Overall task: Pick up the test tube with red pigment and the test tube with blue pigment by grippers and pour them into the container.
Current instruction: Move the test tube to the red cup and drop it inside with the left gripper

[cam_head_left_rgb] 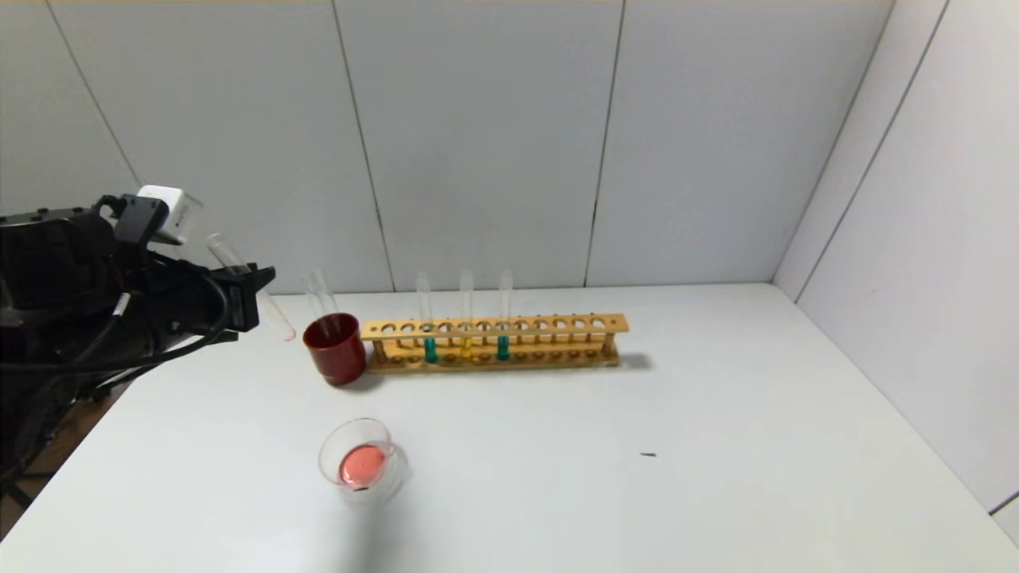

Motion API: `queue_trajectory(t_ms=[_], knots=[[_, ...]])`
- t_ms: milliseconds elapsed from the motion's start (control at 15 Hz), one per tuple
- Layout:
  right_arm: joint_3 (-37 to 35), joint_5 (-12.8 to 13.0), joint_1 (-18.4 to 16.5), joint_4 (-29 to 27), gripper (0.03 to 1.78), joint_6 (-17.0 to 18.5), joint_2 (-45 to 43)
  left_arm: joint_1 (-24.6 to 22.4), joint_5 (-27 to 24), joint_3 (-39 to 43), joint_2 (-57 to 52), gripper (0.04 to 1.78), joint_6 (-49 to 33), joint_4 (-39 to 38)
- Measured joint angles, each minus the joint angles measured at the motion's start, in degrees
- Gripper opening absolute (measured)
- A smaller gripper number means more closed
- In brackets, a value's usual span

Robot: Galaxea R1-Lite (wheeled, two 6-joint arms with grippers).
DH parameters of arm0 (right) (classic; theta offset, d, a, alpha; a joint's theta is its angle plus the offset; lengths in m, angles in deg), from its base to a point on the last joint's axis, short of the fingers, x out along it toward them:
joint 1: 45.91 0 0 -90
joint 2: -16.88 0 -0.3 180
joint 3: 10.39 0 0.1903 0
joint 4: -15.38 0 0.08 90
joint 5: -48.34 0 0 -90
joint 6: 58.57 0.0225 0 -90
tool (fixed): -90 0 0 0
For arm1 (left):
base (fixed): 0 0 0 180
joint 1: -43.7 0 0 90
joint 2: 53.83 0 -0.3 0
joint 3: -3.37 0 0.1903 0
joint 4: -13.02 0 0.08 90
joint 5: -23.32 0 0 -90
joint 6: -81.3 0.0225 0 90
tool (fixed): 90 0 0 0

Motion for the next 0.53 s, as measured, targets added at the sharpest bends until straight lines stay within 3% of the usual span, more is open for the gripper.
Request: queue_trajectory(t_ms=[267, 533], knots=[[0.0, 0.0, 0.0, 0.0, 1.75, 0.0, 0.0, 0.2, 0.1, -3.9, 8.9, 0.33, 0.1, -6.1], [0.0, 0.0, 0.0, 0.0, 1.75, 0.0, 0.0, 0.2, 0.3, -8.7, 16.4, 0.33, 0.3, -7.2]])
